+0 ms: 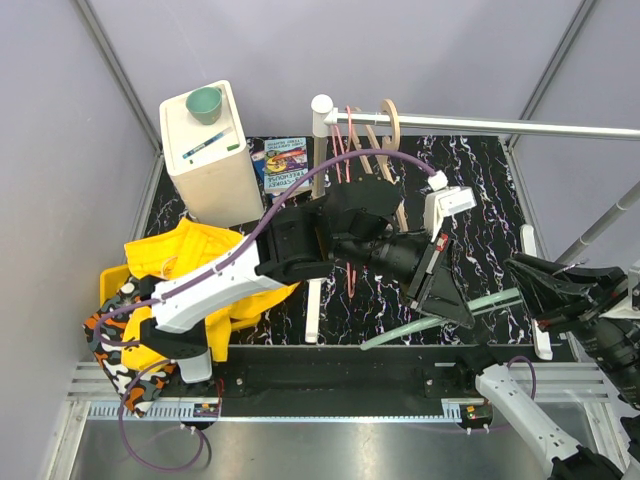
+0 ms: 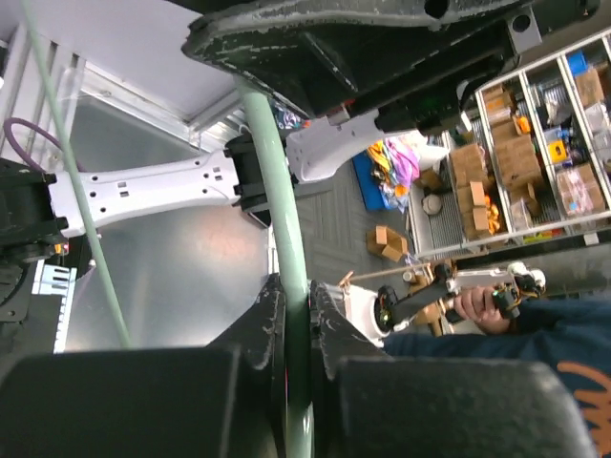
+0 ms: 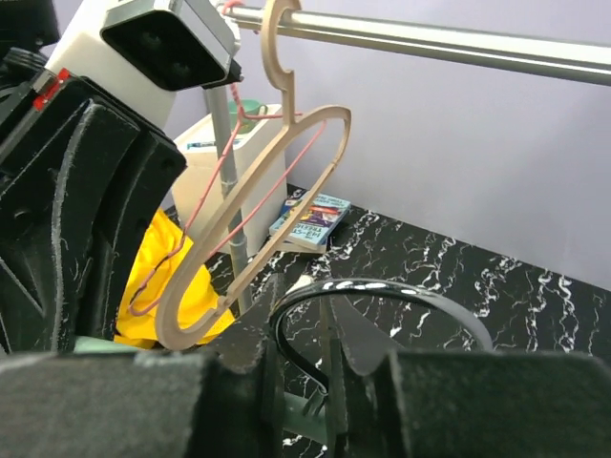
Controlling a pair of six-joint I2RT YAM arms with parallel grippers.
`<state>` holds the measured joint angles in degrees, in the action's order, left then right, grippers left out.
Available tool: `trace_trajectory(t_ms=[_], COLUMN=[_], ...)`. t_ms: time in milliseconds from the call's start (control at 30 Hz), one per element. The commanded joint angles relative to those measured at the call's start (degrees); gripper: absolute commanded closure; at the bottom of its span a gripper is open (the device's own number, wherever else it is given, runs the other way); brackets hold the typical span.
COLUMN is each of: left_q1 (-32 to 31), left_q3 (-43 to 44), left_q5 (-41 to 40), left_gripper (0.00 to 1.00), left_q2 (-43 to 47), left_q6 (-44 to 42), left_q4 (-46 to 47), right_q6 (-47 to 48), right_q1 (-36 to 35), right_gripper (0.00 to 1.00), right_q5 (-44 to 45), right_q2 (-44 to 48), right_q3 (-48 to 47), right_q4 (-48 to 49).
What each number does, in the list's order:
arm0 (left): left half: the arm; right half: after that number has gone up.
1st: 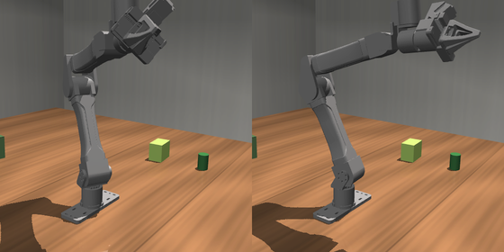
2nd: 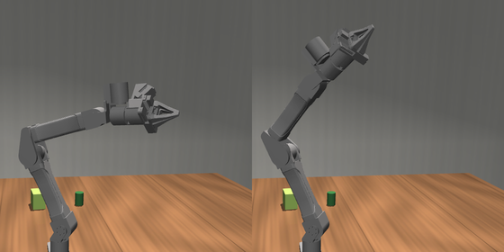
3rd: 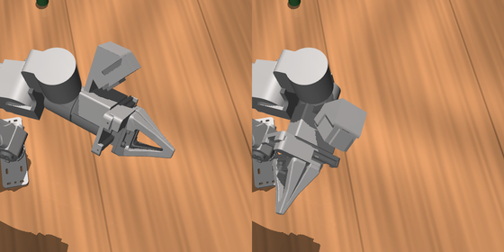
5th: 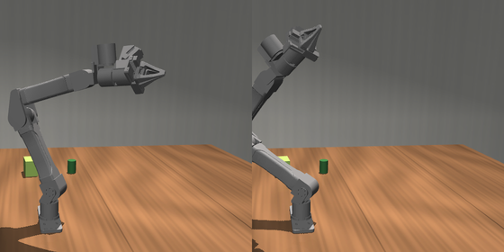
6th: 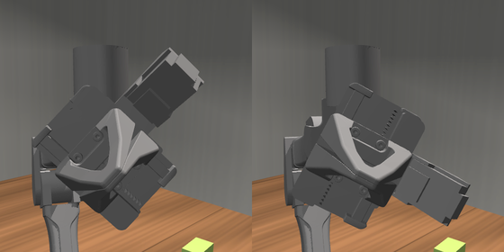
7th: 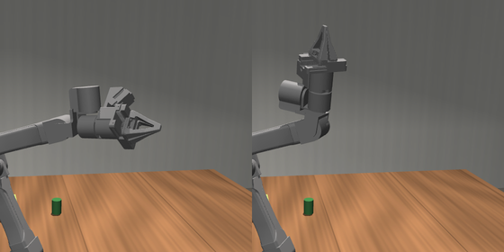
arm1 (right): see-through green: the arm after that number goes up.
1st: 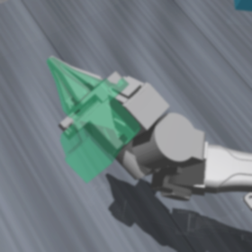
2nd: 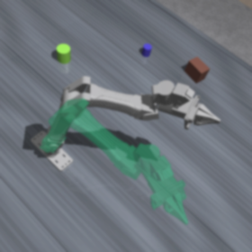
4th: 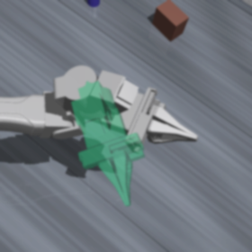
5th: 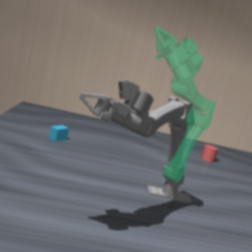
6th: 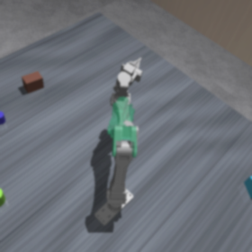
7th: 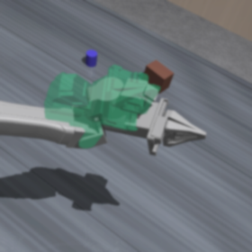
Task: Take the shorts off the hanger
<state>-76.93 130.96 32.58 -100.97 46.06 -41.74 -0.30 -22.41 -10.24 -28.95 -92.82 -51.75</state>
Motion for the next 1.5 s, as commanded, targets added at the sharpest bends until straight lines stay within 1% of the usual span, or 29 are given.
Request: trace_trajectory(t_ms=[0, 67, 100, 133, 200, 267, 333, 367, 400, 467, 500, 600, 667, 733, 800, 1067, 1133, 1167, 1300, 1467], left_q1=[-0.9, -0.4, -0.4, -0.3, -0.2, -0.3, -0.4, -0.4, -0.4, -0.4, -0.4, -0.4, -0.4, -0.4, -0.3, -0.4, -0.3, -0.3, -0.2, -0.3], left_q3=[2.7, 1.9, 1.6, 1.1, 0.9, 0.3, -0.8, -0.8, -0.9, -1.8, -2.2, -2.5, -2.5, -3.8, -5.6, -3.6, -2.6, -2.2, -2.9, -7.7], left_q5=[-2.7, -4.6, -5.4, -6.1, -8.3, -10.5, -12.7, -15.1, -16.5, -20.1, -21.3, -27.2, -31.9, -36.2, -41.2, -59.7, -62.1, -64.6, -67.6, -67.5], left_gripper=[1.0, 1.0, 1.0, 1.0, 1.0, 1.0, 1.0, 1.0, 1.0, 1.0, 1.0, 1.0, 1.0, 1.0, 1.0, 1.0, 1.0, 1.0, 1.0, 1.0], left_q2=[1.4, 1.5, 1.2, 1.0, 0.3, -0.1, -0.3, -0.4, -0.2, 0.2, 0.6, 1.2, 1.5, 2.3, 3.8, 4.7, 4.6, 4.4, 4.5, 6.4], left_q6=[-3.9, -1.9, -1.0, -0.1, 2.6, 5.6, 7.4, 8.5, 8.9, 11.0, 11.8, 15.2, 18.0, 20.0, 21.0, 22.4, 22.1, 22.9, 25.8, 29.8], left_q4=[6.8, 9.2, 11.6, 12.6, 15.4, 17.7, 19.9, 20.3, 20.5, 21.2, 22.2, 22.8, 23.1, 22.7, 26.2, 24.2, 24.0, 23.2, 20.2, 19.6], right_q6=[-9.3, -12.7, -13.9, -16.3, -18.7, -21.3, -23.8, -24.6, -25.2, -27.2, -27.5, -27.0, -25.8, -25.4, -25.2, -26.3, -26.2, -26.4, -27.2, -27.4], right_q1=[-0.3, -0.3, -0.3, -0.3, -0.3, -0.3, -0.3, -0.3, -0.3, -0.3, -0.3, -0.3, -0.3, -0.3, -0.3, -0.3, -0.3, -0.3, -0.3, -0.3], right_gripper=[0.65, 0.41, 0.24, 0.01, 0.0, 0.0, 0.0, 0.0, 0.0, 0.0, 0.0, 0.0, 0.0, 0.0, 0.0, 0.0, 0.0, 0.0, 0.0, 0.0], right_q5=[9.3, 12.2, 14.9, 16.1, 19.3, 20.3, 23.8, 25.4, 28.9, 32.7, 36.2, 39.8, 40.5, 40.2, 38.9, 34.0, 31.6, 31.0, 29.1, 28.3], right_q2=[-3.6, -4.3, -4.4, -4.5, -4.3, -3.3, -2.8, -2.7, -2.4, -1.7, -1.5, -1.1, -1.5, -2.3, -2.8, -4.7, -5.3, -5.5, -6.4, -6.6], right_q3=[-3.9, -6.8, -7.8, -8.8, -10.8, -11.7, -12.7, -14.0, -14.5, -15.9, -16.3, -18.0, -19.1, -19.8, -20.2, -20.1, -19.9, -19.7, -19.0, -17.2], right_q4=[1.0, -2.0, -3.1, -4.8, -5.7, -5.5, -5.7, -5.9, -6.2, -6.4, -6.4, -6.3, -6.3, -6.3, -6.3, -7.8, -7.8, -7.9, -8.3, -9.0])
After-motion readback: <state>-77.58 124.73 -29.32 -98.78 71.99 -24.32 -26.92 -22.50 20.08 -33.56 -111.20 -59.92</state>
